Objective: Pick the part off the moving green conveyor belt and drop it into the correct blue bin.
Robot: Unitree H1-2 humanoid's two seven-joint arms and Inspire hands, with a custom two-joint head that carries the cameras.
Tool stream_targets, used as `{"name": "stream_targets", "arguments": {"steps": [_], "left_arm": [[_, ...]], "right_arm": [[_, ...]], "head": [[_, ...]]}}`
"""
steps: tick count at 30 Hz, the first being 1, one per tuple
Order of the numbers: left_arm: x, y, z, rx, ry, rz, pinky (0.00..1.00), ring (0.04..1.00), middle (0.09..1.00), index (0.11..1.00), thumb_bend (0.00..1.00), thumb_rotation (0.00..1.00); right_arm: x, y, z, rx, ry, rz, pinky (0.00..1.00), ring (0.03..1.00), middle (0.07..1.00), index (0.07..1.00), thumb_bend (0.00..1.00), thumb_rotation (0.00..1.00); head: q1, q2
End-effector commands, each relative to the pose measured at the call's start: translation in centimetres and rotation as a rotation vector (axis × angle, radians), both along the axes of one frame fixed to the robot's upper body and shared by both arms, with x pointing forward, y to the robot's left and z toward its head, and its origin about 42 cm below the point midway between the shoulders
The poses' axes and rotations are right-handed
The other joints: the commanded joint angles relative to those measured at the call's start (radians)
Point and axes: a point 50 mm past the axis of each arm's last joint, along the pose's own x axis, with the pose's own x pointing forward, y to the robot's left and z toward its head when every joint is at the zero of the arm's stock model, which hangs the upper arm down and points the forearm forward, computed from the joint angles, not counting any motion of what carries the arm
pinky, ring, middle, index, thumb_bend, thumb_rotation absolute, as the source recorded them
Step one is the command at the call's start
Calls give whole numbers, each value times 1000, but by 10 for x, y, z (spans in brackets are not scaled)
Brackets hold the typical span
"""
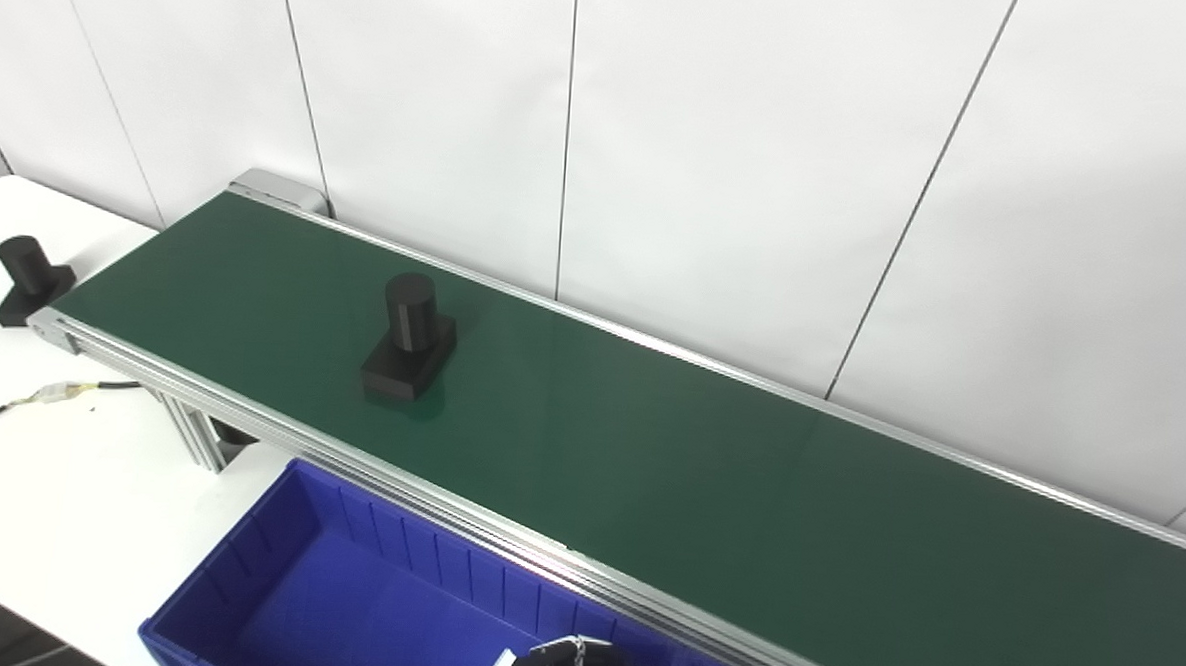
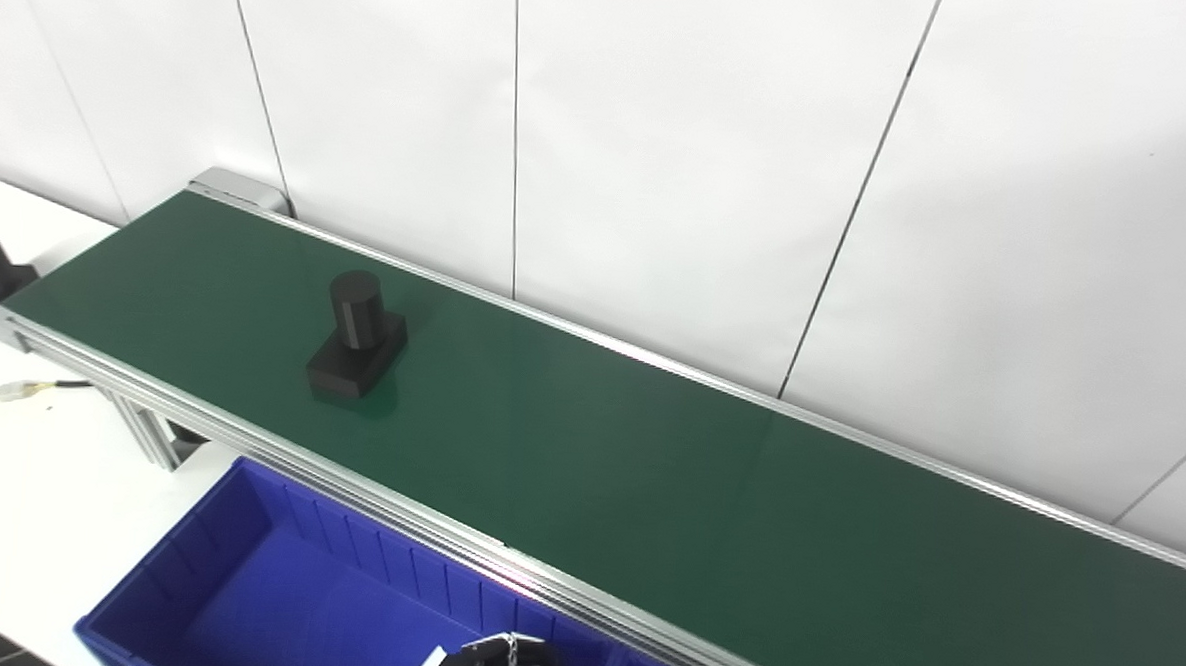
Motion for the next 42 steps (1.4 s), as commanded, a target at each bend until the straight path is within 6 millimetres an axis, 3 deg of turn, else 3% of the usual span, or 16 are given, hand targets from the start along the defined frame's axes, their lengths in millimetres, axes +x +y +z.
{"name": "stream_targets", "arguments": {"steps": [1,23,42], "left_arm": [[3,-1,9,-12,-67,-8,763,696,702,649,592,0],[2,9,10,-49,-73,14,766,698,716,664,496,0],[1,13,8,-61,-67,19,771,705,721,666,452,0]], "right_arm": [[3,3,9,4,-80,-6,605,706,764,793,643,0],[4,13,16,-5,-110,6,595,686,752,781,714,9],[3,20,16,-20,-118,17,582,677,745,774,745,16]], "head": [[-8,6],[-150,65],[-224,76]]}}
